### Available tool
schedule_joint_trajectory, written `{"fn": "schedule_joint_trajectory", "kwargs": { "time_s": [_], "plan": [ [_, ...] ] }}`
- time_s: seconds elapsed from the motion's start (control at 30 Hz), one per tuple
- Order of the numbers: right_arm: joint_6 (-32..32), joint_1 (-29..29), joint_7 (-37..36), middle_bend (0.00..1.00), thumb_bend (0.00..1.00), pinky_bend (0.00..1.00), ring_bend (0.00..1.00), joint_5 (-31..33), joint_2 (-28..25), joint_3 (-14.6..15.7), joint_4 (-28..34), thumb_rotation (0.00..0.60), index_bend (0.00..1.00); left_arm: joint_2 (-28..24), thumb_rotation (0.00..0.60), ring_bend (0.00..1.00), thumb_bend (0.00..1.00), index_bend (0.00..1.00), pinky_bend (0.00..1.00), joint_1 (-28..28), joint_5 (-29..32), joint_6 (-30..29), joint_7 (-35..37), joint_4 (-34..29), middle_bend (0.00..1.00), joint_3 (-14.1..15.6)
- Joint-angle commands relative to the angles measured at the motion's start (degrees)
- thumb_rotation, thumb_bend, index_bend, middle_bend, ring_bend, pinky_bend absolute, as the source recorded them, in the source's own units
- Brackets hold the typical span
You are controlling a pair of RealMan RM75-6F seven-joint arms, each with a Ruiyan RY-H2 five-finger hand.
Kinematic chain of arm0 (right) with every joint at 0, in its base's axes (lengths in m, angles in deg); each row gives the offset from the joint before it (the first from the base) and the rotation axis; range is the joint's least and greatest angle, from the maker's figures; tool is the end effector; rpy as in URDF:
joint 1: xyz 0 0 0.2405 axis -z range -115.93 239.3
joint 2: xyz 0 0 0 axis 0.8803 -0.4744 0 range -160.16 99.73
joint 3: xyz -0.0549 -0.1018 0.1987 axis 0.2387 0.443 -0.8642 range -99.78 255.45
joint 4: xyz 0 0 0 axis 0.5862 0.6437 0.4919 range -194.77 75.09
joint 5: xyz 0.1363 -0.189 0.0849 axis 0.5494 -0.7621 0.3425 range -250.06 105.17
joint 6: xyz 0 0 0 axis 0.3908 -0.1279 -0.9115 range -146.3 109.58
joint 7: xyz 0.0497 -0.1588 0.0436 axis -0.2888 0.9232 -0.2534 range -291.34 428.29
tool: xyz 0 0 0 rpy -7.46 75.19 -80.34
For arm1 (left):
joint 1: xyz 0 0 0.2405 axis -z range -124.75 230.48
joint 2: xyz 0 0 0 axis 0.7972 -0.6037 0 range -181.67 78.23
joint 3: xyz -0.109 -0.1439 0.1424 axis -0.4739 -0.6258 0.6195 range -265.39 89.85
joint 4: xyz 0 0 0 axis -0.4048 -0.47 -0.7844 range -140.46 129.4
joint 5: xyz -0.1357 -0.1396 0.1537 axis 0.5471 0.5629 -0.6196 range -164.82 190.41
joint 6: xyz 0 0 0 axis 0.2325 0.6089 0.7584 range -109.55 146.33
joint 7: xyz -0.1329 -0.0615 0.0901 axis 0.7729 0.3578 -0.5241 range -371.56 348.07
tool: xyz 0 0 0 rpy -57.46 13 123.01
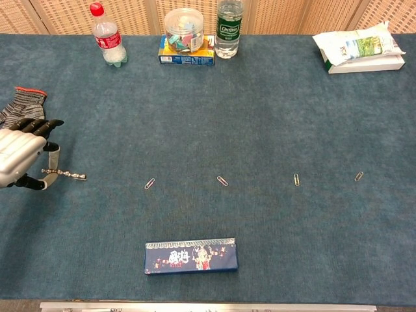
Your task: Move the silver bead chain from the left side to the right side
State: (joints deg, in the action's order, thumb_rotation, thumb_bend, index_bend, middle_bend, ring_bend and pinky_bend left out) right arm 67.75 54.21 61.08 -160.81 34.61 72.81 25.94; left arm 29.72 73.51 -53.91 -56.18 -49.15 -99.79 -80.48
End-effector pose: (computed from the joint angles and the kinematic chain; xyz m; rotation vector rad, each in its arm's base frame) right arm -0.3049 -0.2352 0.1290 1.3975 -0.8377 1.0197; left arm -0.2570 0.2178 -0.0301 -1.7610 -0.8400 -0.4611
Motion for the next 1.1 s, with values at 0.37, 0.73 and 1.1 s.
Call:
{"fn": "schedule_joint_trajectory", "kwargs": {
  "time_s": [0.37, 0.73, 1.1],
  "plan": [
    [0.4, 0.2, -0.1, 0.31, 0.25, 0.35, 0.23, -0.2, -0.1, 0.1, 0.1, 0.6, 0.3, -2.2, 0.6, 0.0, 0.43, 0.55, 0.0, 0.5, -1.0, 1.1, 1.3, -5.1, 0.06, -3.8],
    [1.6, 0.7, -1.8, 0.31, 0.25, 0.35, 0.23, -0.1, -0.7, -0.2, -0.1, 0.6, 0.3, -0.5, 0.6, 0.0, 0.43, 0.55, 0.0, 6.0, 6.5, 6.0, -2.2, -8.6, 0.06, -11.4],
    [4.3, 2.2, -5.4, 0.31, 0.25, 0.35, 0.23, -0.2, -1.7, -0.6, -0.6, 0.6, 0.3, 3.9, 0.6, 0.0, 0.43, 0.56, 0.0, 12.9, 13.8, 8.4, -7.9, -7.4, 0.06, -16.4]
  ]
}}
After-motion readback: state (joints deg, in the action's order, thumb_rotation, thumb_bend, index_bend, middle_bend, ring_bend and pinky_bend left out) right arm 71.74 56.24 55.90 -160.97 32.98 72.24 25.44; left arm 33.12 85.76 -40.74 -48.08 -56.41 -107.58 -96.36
